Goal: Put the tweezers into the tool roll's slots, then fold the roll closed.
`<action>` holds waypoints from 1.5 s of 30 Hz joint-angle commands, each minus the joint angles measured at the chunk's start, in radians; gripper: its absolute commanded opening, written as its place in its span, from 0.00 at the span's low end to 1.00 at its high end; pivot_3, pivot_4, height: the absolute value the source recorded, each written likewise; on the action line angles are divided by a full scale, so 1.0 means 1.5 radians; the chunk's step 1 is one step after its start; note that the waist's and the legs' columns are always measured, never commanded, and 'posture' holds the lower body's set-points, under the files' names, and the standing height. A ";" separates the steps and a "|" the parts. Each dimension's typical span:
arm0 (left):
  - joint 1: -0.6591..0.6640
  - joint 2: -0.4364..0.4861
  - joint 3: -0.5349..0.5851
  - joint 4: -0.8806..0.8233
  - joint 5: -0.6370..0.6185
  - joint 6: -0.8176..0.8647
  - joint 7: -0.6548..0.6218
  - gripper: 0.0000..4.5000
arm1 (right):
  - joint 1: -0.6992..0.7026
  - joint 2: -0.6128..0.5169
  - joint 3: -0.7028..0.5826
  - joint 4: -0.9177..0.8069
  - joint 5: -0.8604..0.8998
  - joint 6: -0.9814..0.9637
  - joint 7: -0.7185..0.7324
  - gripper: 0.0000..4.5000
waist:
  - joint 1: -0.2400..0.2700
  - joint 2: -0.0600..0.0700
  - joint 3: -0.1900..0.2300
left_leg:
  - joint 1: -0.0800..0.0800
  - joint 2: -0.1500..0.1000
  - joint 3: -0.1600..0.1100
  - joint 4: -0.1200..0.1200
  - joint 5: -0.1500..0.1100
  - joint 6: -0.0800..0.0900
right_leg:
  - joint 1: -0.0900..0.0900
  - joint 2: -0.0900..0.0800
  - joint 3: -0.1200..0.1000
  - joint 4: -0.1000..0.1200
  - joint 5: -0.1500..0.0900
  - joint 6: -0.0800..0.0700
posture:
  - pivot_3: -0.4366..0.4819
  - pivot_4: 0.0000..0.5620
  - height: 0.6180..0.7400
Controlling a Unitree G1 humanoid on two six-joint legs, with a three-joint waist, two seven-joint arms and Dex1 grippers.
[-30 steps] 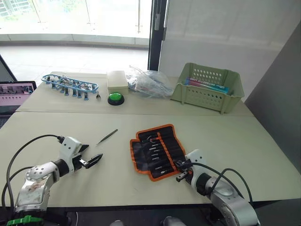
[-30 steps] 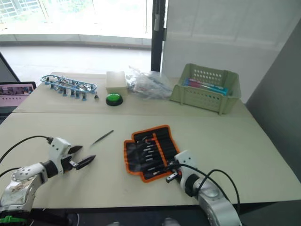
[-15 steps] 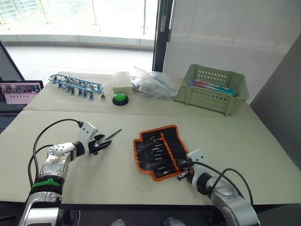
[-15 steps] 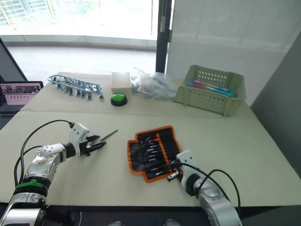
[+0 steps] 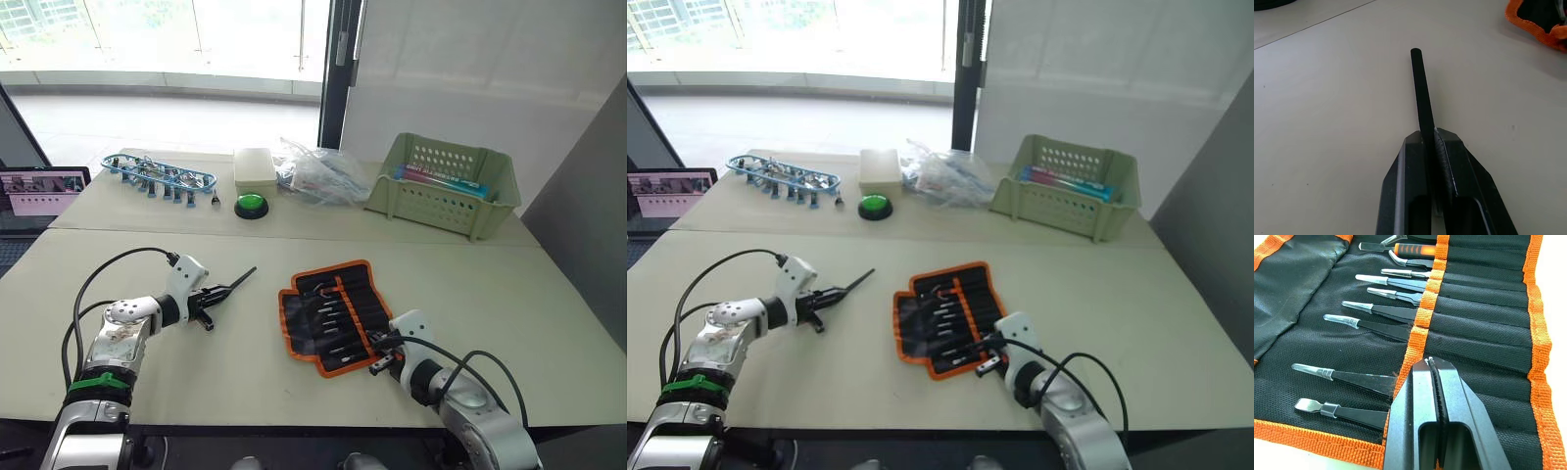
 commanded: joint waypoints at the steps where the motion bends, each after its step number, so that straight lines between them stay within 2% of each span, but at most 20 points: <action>1: -0.025 0.020 0.001 -0.123 -0.046 0.048 -0.037 0.01 | 0.030 -0.006 0.022 0.052 -0.009 0.040 0.001 0.00 | 0.000 -0.001 0.000 | 0.000 0.000 0.000 0.000 0.000 0.000 | 0.000 0.000 0.000 0.000 0.000 0.000 | 0.48 0.27 0.98; 5: -0.040 0.035 -0.049 -0.263 -0.082 0.153 -0.086 0.01 | 0.031 -0.006 0.024 0.052 -0.010 0.041 0.001 0.00 | -0.001 -0.001 0.000 | -0.001 0.000 0.000 0.000 0.000 0.000 | 0.000 0.000 0.000 -0.001 0.000 0.000 | 0.48 0.27 0.98; 8: -0.048 0.038 -0.119 -0.365 -0.098 0.238 -0.111 0.01 | 0.029 -0.006 0.024 0.054 -0.010 0.041 0.002 0.00 | -0.002 0.000 0.000 | 0.000 -0.001 0.000 0.000 0.000 0.000 | 0.000 0.000 0.001 -0.001 0.000 0.001 | 0.48 0.27 0.98; 12: -0.043 0.041 -0.207 -0.449 -0.066 0.282 -0.104 0.01 | 0.028 -0.005 0.025 0.055 -0.010 0.041 0.002 0.00 | -0.004 0.000 0.001 | 0.000 -0.001 0.000 0.000 0.000 0.000 | 0.000 0.000 0.002 -0.001 -0.001 0.001 | 0.48 0.27 0.98; 15: -0.046 0.066 -0.264 -0.481 -0.045 0.311 -0.117 0.01 | 0.029 -0.004 0.025 0.053 -0.010 0.042 0.000 0.00 | -0.004 0.000 0.001 | 0.000 -0.001 0.000 0.000 0.000 0.000 | 0.000 0.001 0.002 -0.001 -0.001 0.001 | 0.48 0.27 0.98; 32: -0.076 0.050 -0.371 -0.504 0.045 0.324 -0.078 0.01 | 0.054 0.001 0.024 0.033 -0.007 0.044 -0.018 0.00 | 0.000 0.001 0.001 | -0.001 -0.001 0.000 0.000 0.000 0.000 | 0.000 0.001 0.002 -0.001 -0.003 0.000 | 0.48 0.27 0.98; 45: -0.132 0.001 -0.441 -0.463 0.115 0.338 -0.060 0.01 | 0.064 0.007 0.028 0.026 -0.007 0.043 -0.025 0.00 | 0.001 0.001 0.001 | -0.001 -0.001 -0.001 0.000 0.000 0.000 | 0.000 0.001 0.002 -0.001 -0.002 0.002 | 0.48 0.27 0.98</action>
